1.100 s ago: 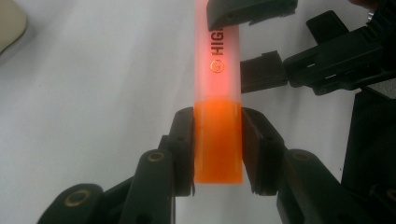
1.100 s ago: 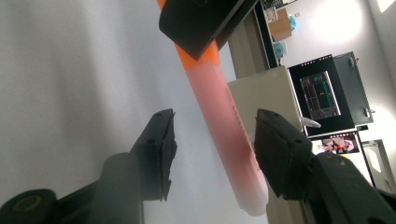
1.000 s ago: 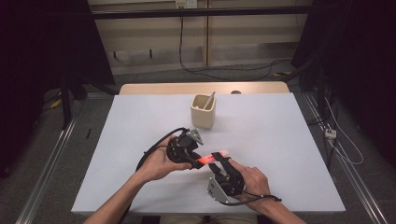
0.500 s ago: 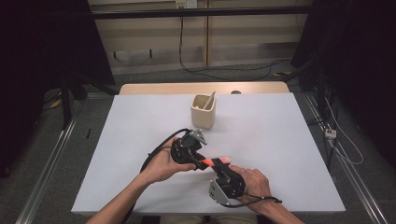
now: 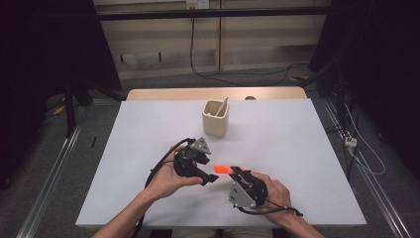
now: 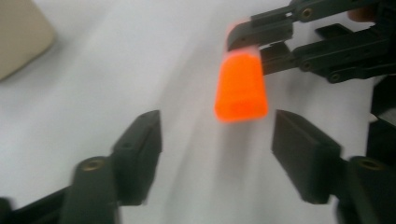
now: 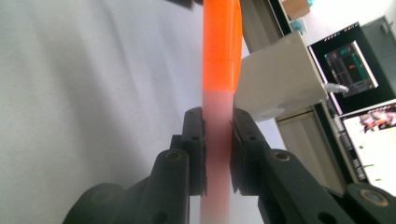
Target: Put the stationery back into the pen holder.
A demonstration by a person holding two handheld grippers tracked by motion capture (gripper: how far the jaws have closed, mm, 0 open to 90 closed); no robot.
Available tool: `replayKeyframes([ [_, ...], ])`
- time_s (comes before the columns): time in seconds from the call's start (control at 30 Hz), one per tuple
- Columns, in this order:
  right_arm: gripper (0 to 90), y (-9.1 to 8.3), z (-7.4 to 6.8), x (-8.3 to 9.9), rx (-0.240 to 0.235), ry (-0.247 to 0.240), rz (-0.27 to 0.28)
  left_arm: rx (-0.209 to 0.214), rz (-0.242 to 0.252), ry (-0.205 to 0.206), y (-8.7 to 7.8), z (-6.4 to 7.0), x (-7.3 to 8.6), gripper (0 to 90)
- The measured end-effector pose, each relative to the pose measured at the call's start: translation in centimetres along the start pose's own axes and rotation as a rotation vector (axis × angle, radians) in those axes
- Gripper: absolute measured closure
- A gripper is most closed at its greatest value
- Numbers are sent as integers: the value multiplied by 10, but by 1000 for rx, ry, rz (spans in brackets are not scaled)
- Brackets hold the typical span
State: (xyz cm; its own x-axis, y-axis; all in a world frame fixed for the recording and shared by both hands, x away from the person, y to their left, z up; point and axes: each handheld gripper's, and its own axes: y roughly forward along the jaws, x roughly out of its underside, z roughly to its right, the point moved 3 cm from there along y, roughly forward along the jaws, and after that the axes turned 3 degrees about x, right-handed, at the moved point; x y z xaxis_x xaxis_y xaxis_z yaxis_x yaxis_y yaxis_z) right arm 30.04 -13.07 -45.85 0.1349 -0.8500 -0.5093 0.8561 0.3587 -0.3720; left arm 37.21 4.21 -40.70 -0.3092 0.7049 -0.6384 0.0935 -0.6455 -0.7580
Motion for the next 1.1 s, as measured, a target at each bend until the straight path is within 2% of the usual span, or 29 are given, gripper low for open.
replayKeyframes([
  [0.07,779,-1,3,1,-7,68,-4,-13,10,0,0,-2,3,226],
  [0.13,779,-1,8,3,-22,136,10,-1,13,7,1,-3,6,183],
  [0.23,779,-1,14,6,-43,212,11,-16,45,-17,-2,-8,9,115],
  [0.37,779,-2,21,10,-55,298,24,-58,92,-50,-7,-14,16,84],
  [0.4,778,-2,22,11,-58,316,25,-72,120,-73,-8,-15,18,82],
  [0.47,778,-2,25,13,-61,349,28,-72,153,-130,-12,-19,23,82],
  [0.53,778,-1,29,15,-68,391,30,-104,198,-151,-15,-22,29,81],
  [0.6,778,-1,32,16,-75,429,35,-129,210,-167,-17,-24,36,78],
  [0.7,778,1,36,18,-88,479,41,-167,222,-181,-20,-26,47,78],
  [0.8,778,1,38,20,-93,505,39,-182,231,-190,-24,-27,56,89],
  [0.87,778,0,39,22,-91,521,38,-219,236,-180,-27,-26,62,90],
  [0.93,778,0,41,24,-86,533,35,-240,254,-191,-31,-23,68,89],
  [1.0,778,-1,43,26,-86,556,37,-262,294,-197,-35,-19,74,90],
  [1.1,778,-1,47,28,-95,587,45,-257,335,-221,-40,-13,80,88],
])
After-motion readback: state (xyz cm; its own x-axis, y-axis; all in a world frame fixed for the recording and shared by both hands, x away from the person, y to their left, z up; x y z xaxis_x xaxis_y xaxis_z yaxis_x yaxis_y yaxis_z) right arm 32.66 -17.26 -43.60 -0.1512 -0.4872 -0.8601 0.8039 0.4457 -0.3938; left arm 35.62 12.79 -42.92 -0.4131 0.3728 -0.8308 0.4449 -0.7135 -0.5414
